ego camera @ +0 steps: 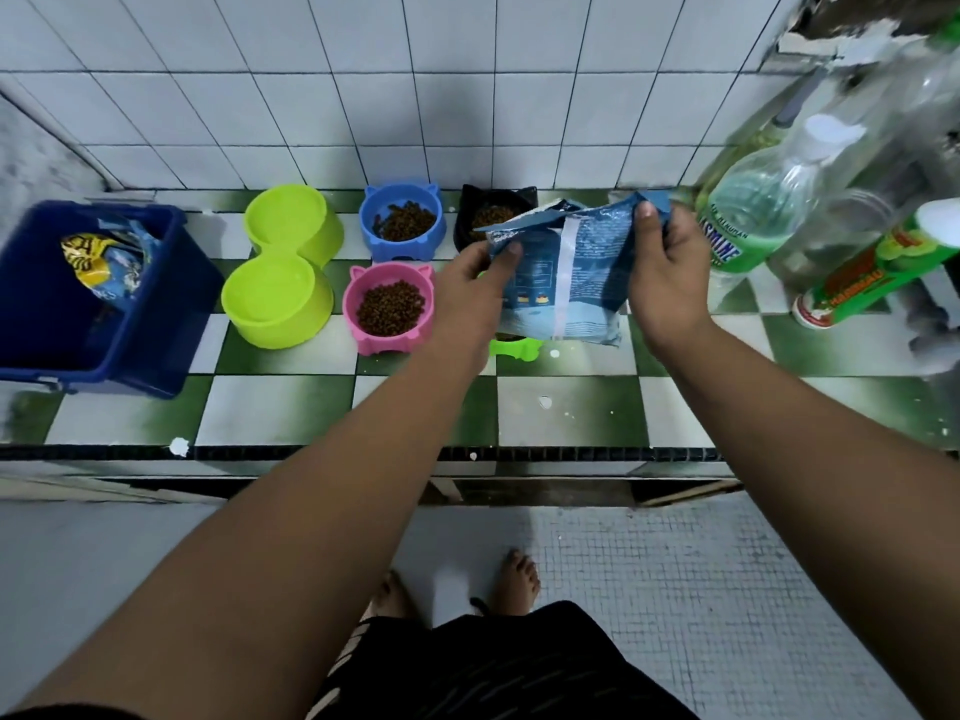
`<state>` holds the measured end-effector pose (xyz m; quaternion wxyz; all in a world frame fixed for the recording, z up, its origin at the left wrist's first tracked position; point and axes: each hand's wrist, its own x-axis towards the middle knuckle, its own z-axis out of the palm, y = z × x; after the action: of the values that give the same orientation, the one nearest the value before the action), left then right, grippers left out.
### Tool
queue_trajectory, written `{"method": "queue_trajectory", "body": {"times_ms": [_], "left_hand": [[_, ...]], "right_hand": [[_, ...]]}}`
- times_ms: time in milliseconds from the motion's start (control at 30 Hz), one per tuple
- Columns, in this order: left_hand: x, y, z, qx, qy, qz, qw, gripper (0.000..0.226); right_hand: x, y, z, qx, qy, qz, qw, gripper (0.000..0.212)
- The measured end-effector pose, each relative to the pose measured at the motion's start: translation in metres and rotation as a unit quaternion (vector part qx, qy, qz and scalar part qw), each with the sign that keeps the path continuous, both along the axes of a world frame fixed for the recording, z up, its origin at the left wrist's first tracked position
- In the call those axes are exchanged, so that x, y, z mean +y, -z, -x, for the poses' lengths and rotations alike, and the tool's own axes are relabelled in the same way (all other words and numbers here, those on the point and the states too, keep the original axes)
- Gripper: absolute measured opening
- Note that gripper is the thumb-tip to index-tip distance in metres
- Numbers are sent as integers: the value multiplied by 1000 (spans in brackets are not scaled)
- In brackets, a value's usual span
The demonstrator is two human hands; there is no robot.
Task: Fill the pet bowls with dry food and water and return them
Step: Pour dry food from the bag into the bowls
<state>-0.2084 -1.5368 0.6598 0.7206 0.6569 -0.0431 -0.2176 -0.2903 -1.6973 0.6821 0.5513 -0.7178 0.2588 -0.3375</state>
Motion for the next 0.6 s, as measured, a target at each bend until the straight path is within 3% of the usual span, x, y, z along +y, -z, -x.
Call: {"method": "queue_trajectory", "body": {"times_ms": [267,400,533,600], "left_hand": [[29,-17,-22,20,-5,52,998,11],[47,-26,-29,32,-28,75,996,9],[79,-37,-45,4,-75,72,995,10],[106,-46,-61,-22,-98,61,993,9]], "right_hand": [[17,-7,-17,0,-31,-29,999,20],[30,-13,-31,-3,-37,-13,999,40],[61,-29,-56,-10,-82,-8,997,48],[84,-36,-73,-12,-105,-10,994,42]]}}
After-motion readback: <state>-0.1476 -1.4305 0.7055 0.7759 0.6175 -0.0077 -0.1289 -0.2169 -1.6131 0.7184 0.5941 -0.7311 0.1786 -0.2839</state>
